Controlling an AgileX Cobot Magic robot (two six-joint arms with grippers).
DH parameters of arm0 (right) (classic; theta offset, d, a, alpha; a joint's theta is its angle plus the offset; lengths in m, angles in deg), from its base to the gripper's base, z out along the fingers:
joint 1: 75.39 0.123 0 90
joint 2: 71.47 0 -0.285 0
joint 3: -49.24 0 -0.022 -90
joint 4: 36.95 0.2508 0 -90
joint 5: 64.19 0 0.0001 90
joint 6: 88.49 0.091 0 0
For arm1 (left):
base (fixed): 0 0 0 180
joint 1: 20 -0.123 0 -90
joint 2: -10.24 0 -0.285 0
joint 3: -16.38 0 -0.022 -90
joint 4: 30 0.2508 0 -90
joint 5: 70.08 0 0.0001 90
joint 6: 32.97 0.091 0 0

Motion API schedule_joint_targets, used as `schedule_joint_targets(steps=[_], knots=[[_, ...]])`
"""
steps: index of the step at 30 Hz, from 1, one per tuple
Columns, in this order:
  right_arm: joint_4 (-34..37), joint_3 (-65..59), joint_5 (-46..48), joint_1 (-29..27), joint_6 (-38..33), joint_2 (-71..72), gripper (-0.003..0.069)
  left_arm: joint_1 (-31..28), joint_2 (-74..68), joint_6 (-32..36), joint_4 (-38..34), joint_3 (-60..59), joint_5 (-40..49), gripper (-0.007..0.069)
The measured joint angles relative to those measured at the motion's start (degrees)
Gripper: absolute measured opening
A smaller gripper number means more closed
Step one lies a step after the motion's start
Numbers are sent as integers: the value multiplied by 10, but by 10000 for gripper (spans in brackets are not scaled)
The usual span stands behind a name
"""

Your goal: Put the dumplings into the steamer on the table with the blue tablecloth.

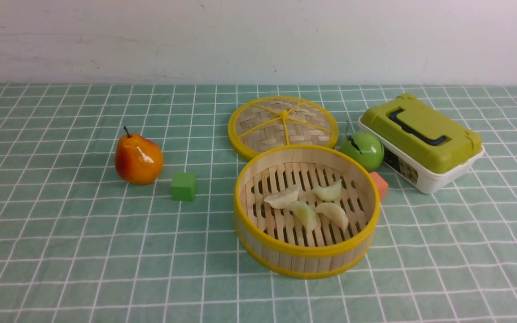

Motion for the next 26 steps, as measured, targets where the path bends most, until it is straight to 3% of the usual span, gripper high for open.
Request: schedule_joint_targets(steps=[26], knots=[[0, 0, 0, 0, 0, 0, 139, 0, 0, 0, 1, 0, 0, 7]])
